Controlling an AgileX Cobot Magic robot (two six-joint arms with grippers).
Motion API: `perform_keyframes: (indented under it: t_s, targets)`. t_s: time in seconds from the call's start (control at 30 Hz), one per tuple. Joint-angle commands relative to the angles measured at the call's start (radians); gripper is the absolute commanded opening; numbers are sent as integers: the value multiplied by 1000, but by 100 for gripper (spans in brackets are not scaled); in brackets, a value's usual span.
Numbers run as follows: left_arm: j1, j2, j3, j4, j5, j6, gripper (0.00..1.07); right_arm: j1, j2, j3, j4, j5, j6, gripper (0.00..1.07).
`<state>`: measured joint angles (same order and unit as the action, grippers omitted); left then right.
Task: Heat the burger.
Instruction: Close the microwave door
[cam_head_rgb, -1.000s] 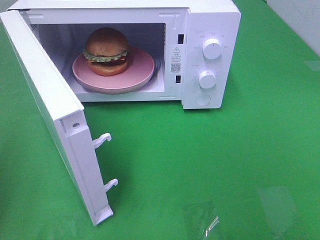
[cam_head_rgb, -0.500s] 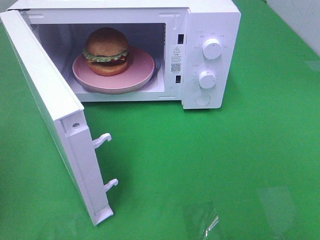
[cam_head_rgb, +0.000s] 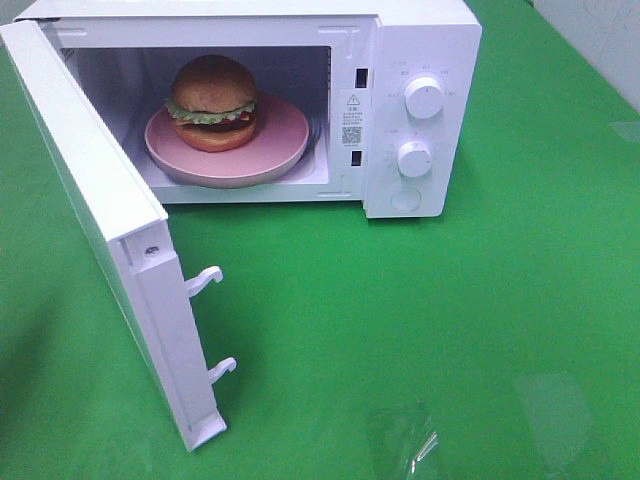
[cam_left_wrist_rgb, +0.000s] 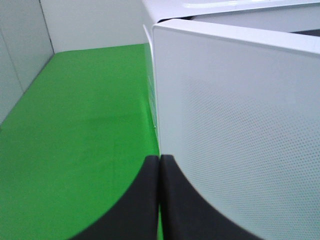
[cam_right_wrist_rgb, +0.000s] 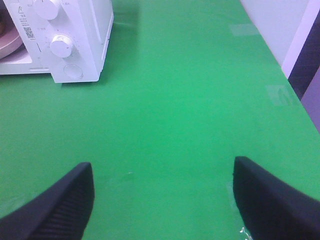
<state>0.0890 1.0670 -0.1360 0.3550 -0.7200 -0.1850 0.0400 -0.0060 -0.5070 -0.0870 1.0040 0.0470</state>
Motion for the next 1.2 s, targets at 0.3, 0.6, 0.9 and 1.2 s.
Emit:
perform_keyframes:
  t_s: [0.3,0.6,0.9,1.2]
  targets:
    - [1,158,-17,73,-143,-55,0,-6,-23,0,-2,-1,-7,75]
    - [1,179,-35,137,-135,-107,0,-6,-23,0,-2,-1,-7,75]
    - [1,179,-71,181,-72,-135,0,-6,-23,0,-2,-1,-7,75]
    - [1,240,-85,185,-75,-162,0,-6,-23,0,-2,-1,-7,75]
